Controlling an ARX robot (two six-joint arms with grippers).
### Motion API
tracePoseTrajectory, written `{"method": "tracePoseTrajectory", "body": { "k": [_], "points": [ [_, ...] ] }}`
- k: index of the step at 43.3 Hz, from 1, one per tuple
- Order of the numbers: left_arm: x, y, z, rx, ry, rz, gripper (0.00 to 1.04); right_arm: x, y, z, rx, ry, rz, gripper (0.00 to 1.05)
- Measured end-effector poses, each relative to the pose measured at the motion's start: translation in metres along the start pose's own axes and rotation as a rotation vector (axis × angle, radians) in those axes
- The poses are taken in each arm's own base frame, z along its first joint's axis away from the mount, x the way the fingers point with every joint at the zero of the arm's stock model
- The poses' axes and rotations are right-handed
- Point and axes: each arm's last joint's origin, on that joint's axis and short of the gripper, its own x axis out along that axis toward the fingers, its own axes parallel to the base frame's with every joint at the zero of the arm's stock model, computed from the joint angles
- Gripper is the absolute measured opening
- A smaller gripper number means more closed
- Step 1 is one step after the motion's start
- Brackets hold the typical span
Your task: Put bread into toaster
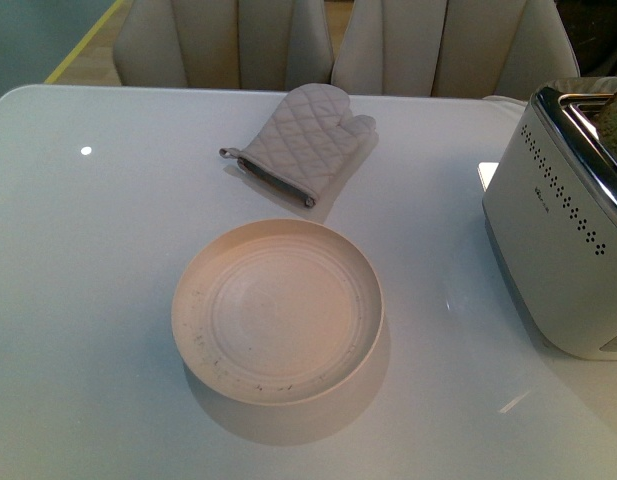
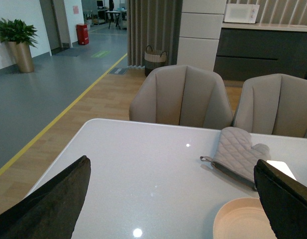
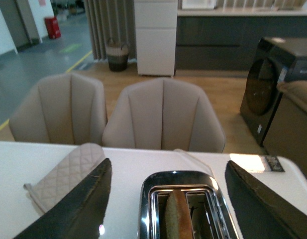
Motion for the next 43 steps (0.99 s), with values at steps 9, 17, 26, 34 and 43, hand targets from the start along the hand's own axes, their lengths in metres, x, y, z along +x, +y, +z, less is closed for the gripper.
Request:
{"method": "tracePoseTrajectory", "body": {
  "k": [9,17,26,34,43],
  "points": [
    [0.000,0.000,0.000,0.000,0.000,0.000,0.98,-0.022,0.000,-0.035,0.004,0.029,-0.006,0.30],
    [0.000,0.000,0.000,0.000,0.000,0.000,0.98,-0.040,0.001,-0.053,0.007,0.016,-0.007,0.02],
    [0.000,0.000,0.000,0.000,0.000,0.000,0.98,-0.051,0.001,-0.064,0.007,0.014,-0.007,0.02],
    [0.000,0.000,0.000,0.000,0.000,0.000,0.98,-0.060,0.001,-0.073,0.007,0.017,-0.007,0.02],
    [0.000,0.000,0.000,0.000,0.000,0.000,0.98,-0.068,0.001,-0.079,0.007,0.015,-0.007,0.02]
  ]
}}
